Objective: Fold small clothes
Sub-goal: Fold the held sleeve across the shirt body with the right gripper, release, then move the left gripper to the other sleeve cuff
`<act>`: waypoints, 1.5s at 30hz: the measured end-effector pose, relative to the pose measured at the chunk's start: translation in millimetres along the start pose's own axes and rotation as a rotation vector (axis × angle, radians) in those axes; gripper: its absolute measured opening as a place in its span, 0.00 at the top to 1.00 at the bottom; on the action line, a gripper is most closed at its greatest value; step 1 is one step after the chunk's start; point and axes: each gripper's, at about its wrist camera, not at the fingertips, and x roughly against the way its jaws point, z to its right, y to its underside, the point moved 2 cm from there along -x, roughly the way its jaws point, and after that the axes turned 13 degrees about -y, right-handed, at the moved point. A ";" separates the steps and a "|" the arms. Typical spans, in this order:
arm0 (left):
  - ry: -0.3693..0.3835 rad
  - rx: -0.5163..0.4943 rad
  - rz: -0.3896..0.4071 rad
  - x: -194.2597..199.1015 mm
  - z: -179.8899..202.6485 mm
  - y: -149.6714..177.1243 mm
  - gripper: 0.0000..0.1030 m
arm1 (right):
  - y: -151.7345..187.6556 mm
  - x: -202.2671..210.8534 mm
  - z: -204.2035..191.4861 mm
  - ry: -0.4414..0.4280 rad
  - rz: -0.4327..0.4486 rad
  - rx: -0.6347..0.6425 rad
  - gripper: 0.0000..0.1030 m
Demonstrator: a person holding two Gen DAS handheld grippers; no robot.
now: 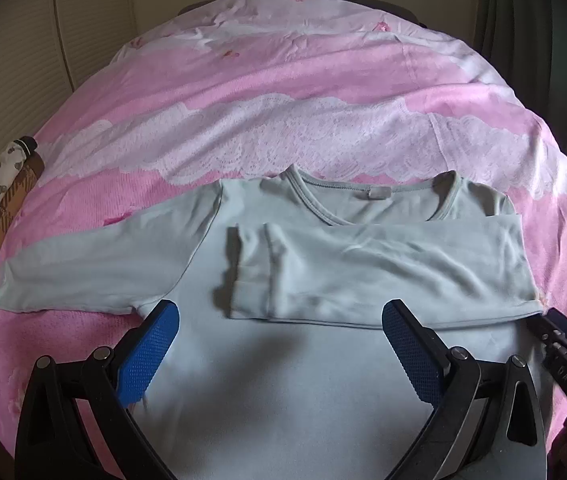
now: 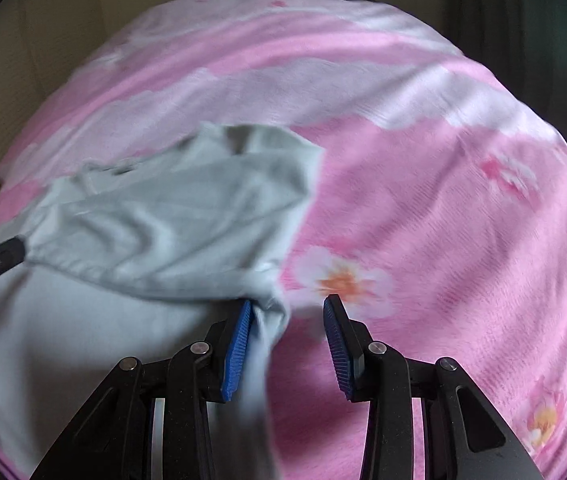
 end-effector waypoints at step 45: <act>-0.130 0.098 0.017 -3.8 -122.3 10.7 0.00 | -29.8 54.4 -83.1 -0.105 0.208 0.140 0.47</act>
